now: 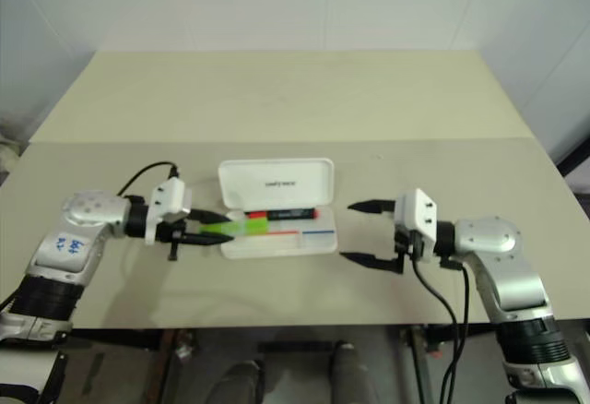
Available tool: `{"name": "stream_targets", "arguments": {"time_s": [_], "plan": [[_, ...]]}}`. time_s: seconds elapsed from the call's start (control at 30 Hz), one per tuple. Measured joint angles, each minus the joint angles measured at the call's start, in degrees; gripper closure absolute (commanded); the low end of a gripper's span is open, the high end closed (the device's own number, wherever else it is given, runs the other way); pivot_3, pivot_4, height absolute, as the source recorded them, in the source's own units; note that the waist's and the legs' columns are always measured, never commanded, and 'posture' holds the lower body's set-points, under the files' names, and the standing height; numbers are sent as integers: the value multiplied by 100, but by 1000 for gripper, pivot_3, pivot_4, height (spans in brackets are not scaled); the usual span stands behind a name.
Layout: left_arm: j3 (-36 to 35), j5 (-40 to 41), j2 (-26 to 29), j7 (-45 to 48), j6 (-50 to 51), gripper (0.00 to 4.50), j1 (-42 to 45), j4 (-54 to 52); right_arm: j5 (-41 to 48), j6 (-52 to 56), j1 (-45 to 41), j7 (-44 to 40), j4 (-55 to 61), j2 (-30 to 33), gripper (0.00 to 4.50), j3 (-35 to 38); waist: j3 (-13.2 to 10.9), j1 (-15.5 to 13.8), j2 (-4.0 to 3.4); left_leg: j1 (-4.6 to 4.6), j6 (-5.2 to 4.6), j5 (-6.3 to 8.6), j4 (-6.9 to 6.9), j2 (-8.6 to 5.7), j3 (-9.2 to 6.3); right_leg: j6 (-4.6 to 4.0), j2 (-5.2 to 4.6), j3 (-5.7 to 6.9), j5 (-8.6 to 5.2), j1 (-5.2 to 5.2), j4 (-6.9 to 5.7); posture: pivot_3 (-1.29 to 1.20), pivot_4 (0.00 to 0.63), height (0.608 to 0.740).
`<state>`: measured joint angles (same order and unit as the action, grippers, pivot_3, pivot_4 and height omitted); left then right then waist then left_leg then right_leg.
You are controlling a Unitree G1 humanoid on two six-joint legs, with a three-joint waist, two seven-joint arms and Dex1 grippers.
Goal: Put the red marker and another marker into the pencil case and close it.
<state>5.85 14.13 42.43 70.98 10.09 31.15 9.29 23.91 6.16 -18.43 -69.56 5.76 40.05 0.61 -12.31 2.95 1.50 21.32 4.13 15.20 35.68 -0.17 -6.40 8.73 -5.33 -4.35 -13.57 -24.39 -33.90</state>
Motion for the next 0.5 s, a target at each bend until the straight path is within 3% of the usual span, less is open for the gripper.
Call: {"name": "stream_targets", "arguments": {"time_s": [0.5], "plan": [[438,-165,-502,-24,92,3380,270,25,11,27,320,448,330,-1,0,0,0,-32,0,1,0,0,12,-1,0,1,1,-1,1,4,0,0,150,740]]}}
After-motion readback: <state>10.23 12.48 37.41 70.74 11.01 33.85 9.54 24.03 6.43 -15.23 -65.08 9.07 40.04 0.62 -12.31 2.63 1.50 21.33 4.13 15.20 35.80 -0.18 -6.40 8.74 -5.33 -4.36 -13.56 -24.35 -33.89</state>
